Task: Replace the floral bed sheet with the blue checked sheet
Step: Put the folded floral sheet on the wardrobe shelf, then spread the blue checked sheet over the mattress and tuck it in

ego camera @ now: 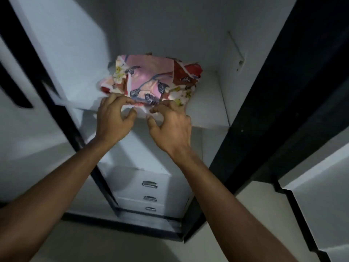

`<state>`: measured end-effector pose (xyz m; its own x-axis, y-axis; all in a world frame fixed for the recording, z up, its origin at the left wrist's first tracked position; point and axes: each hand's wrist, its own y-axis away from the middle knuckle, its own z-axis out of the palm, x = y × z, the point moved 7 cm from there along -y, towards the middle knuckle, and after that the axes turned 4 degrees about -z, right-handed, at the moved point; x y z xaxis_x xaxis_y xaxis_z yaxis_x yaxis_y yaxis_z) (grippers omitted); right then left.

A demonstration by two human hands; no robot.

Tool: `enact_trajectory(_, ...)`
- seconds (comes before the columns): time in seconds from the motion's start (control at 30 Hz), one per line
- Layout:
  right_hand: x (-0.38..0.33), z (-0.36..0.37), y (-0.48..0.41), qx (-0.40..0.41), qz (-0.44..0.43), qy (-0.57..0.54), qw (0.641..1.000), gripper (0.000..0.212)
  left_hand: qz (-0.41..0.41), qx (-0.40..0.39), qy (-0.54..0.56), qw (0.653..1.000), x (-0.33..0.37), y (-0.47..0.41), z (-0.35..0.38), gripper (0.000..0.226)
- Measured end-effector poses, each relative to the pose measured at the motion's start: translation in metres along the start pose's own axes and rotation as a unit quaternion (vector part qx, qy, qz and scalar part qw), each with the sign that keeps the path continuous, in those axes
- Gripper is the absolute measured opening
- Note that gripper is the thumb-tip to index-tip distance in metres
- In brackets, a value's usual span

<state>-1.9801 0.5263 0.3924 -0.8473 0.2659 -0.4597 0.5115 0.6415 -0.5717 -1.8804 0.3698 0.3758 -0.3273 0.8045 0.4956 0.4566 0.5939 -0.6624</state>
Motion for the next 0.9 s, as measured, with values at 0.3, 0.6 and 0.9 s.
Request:
enact_trajectory(0.3, 0.068, -0.020, 0.212, -0.281, -0.075, -0.093, 0.952, 0.013, -0.219, -0.105, -0.050, 0.969, 0.064, 0.218, 0.045, 0.010)
enact_trajectory(0.6, 0.333, -0.113, 0.434, -0.392, 0.254, -0.008, 0.884, 0.020, -0.247, -0.411, -0.068, 0.875, 0.217, 0.432, 0.208, 0.012)
enact_trajectory(0.9, 0.487, -0.295, 0.644, -0.181, 0.613, -0.051, 0.767, 0.016, -0.044, -0.663, -0.046, 0.746, 0.435, 0.537, 0.372, 0.011)
